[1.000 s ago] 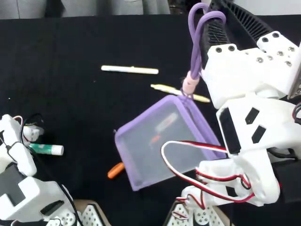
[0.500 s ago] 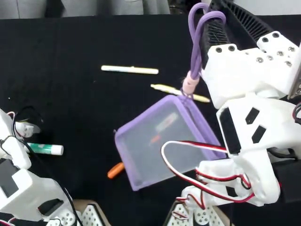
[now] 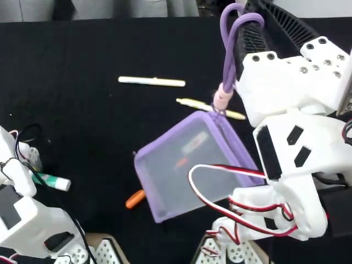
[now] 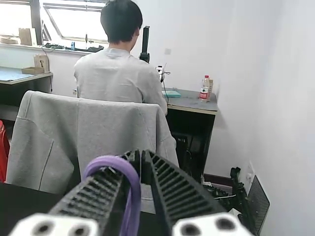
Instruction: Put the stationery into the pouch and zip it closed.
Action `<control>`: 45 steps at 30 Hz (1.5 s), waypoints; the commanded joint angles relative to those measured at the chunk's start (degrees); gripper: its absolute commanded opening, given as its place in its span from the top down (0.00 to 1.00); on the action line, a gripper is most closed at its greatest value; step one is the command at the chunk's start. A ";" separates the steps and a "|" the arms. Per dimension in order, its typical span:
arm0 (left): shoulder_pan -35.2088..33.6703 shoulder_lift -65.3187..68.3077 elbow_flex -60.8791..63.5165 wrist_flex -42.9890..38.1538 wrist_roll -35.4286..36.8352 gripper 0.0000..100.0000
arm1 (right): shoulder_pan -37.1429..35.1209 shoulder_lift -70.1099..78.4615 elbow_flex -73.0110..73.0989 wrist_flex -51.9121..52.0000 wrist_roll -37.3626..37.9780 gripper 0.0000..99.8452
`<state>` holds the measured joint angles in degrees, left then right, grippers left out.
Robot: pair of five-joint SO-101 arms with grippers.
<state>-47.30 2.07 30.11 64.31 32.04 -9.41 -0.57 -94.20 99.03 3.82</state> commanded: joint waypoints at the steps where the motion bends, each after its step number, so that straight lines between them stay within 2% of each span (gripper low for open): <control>1: 0.66 -1.05 -6.46 -0.53 0.35 0.97 | -0.79 -0.92 -0.57 0.62 0.53 0.99; 4: 1.54 -1.14 -13.93 2.81 0.18 0.97 | -0.79 -0.92 -0.57 0.62 0.53 0.99; 10: 3.82 -7.38 -35.91 20.84 0.09 0.97 | -4.66 -0.92 -0.57 -1.05 0.70 0.99; 14: 6.73 -15.74 -48.57 27.52 0.09 0.97 | -8.09 -1.01 3.03 -6.86 8.00 0.99; 19: 6.73 -24.97 -54.64 27.78 0.09 0.97 | -12.48 -1.36 15.25 -15.65 16.00 0.99; 27: 6.64 -35.60 -54.55 27.96 0.00 0.97 | -20.48 -1.01 31.16 -29.89 16.53 0.99; 35: 6.64 -47.30 -54.90 27.69 0.00 0.97 | -30.68 -1.45 25.71 -40.18 16.88 0.99; 39: 6.64 -52.40 -54.64 27.69 0.00 0.97 | -34.64 -1.36 21.58 -40.79 21.27 0.99; 42: 6.64 -55.30 -54.55 26.20 0.00 0.97 | -35.78 -1.01 21.67 -41.05 24.00 0.99; 45: 6.64 -57.23 -54.55 24.35 0.00 0.97 | -35.60 -0.31 23.25 -45.54 24.44 0.99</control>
<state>-40.88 -53.05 -21.58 91.56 32.04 -44.40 -0.92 -70.46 59.12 26.86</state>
